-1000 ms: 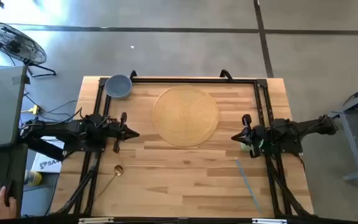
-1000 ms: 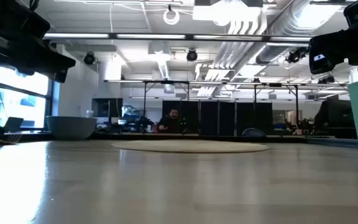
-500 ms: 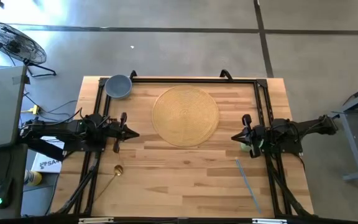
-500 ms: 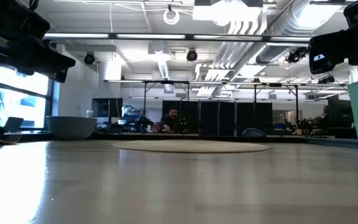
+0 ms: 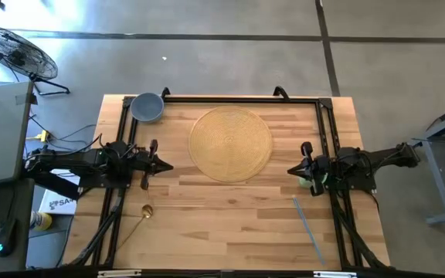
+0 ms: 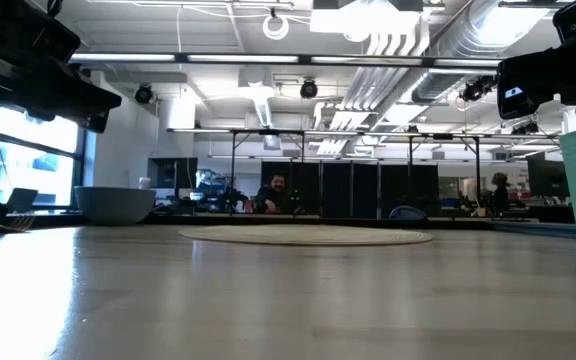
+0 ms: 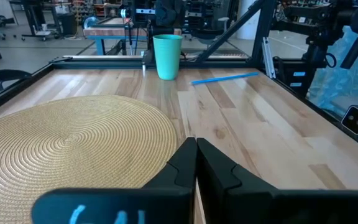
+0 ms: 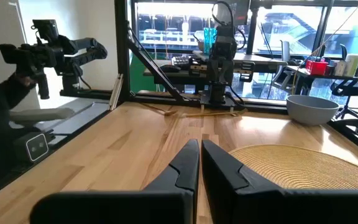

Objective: Pick & Place Utensil

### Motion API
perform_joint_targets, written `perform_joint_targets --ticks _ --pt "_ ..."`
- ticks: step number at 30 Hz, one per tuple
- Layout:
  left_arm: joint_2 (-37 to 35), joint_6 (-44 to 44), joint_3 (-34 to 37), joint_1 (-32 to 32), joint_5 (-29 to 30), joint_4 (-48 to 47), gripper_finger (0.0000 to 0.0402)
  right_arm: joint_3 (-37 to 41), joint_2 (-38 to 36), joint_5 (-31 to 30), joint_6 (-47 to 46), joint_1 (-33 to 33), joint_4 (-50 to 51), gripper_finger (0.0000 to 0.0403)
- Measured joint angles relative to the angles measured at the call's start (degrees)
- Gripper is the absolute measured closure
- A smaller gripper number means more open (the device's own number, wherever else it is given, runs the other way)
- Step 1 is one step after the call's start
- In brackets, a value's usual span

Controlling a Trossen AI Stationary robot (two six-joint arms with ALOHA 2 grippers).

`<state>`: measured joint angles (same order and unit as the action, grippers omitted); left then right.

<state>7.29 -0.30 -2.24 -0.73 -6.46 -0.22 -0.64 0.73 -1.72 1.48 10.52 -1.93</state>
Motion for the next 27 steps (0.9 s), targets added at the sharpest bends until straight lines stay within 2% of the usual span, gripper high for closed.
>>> perform_joint_targets --ticks 9,19,21,25,27 --pt "0.0 0.0 0.0 0.0 0.2 1.0 0.0400 0.0 0.0 0.0 0.0 0.0 0.0 0.0391" --pt "0.4 -0.8 0.0 0.0 -1.6 16.4 0.0400 0.0 0.0 0.0 0.0 0.0 0.0 0.0391" --pt "0.6 1.0 0.0 0.0 2.2 18.7 0.0400 0.0 0.0 0.0 0.0 0.0 0.0 0.0391" --pt "2.8 -2.8 -0.1 -0.1 21.2 22.2 0.0400 0.0 0.0 0.0 0.0 0.0 0.0 0.0391" --pt "4.6 -3.3 0.0 0.0 25.4 22.4 0.0400 0.0 0.0 0.0 0.0 0.0 0.0 0.0391"
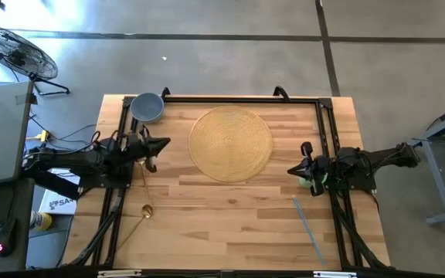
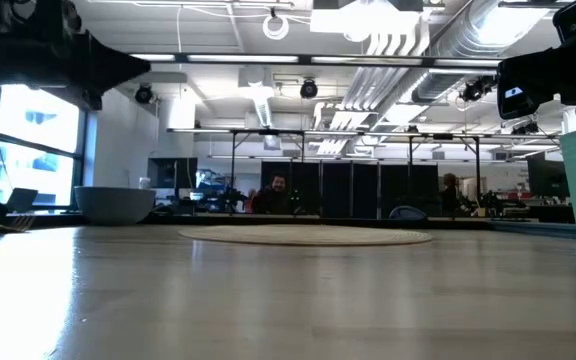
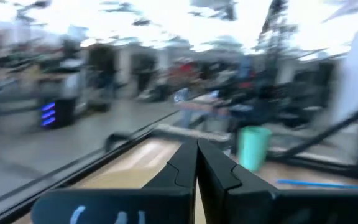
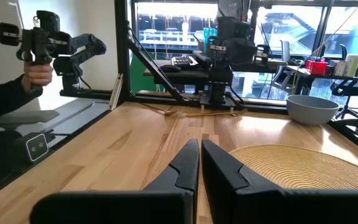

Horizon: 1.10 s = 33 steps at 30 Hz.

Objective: Pick & Place Utensil
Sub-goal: Put the blue bowl on the brown mat

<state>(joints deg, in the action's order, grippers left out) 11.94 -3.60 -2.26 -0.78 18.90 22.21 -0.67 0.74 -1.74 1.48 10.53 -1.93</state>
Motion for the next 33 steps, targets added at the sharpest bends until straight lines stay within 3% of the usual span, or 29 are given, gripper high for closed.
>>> perform_joint_targets --ticks 5,11,16,19,23,33 --pt "6.4 -2.7 -0.6 0.0 4.4 3.4 0.0401 0.0 0.0 0.0 0.0 0.0 0.0 0.0391" --pt "16.4 -2.6 -7.5 0.0 10.0 1.4 0.0401 0.0 0.0 0.0 0.0 0.0 0.0 0.0391" --pt "23.0 -3.1 -14.5 0.0 22.6 -4.7 0.0401 0.0 0.0 0.0 0.0 0.0 0.0 0.0391" --pt "25.5 -2.8 -18.0 0.0 31.5 -6.1 0.0401 0.0 0.0 0.0 0.0 0.0 0.0 0.0391" --pt "27.7 2.2 -22.2 0.0 39.1 -5.9 0.0401 0.0 0.0 0.0 0.0 0.0 0.0 0.0391" --pt "31.6 6.8 -29.8 -1.0 48.0 -7.1 0.0401 0.0 0.0 0.0 0.0 0.0 0.0 0.0391"
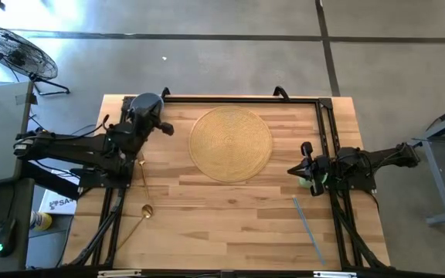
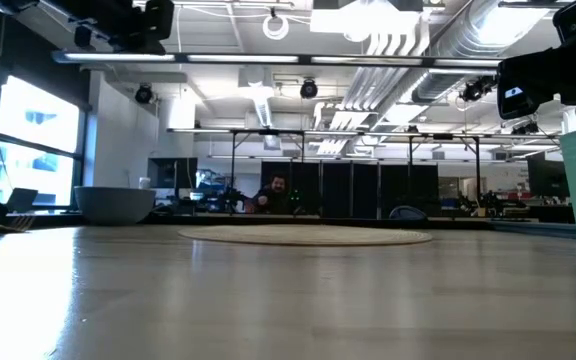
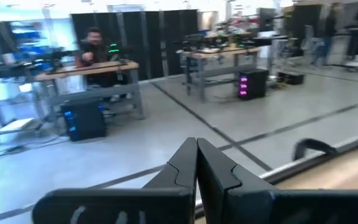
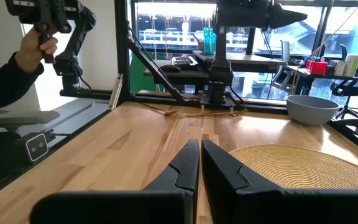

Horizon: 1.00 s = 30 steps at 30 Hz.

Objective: Pick & Place Utensil
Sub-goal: Put the blue bowl on the brown mat

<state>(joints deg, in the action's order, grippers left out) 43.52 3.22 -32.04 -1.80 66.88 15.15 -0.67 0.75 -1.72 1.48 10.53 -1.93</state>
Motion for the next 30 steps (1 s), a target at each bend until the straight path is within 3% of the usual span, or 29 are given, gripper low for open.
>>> perform_joint_targets --ticks 5,12,20,25,30 --pt "1.9 -1.2 -4.6 -7.0 -5.9 -6.9 0.0401 0.0 0.0 0.0 0.0 0.0 0.0 0.0391" --pt "6.5 -14.4 -11.5 -20.3 -21.0 -26.0 0.0401 0.0 0.0 0.0 0.0 0.0 0.0 0.0391" --pt "12.9 -19.1 -13.1 -33.0 -37.7 -30.6 0.0399 0.0 0.0 0.0 0.0 0.0 0.0 0.0391" --pt "17.3 -20.2 -13.1 -37.7 -38.6 -32.7 0.0354 0.0 0.0 0.0 0.0 0.0 0.0 0.0391" --pt "21.7 -20.3 -13.2 -40.9 -44.3 -33.2 0.0283 0.0 0.0 0.0 0.0 0.0 0.0 0.0391"
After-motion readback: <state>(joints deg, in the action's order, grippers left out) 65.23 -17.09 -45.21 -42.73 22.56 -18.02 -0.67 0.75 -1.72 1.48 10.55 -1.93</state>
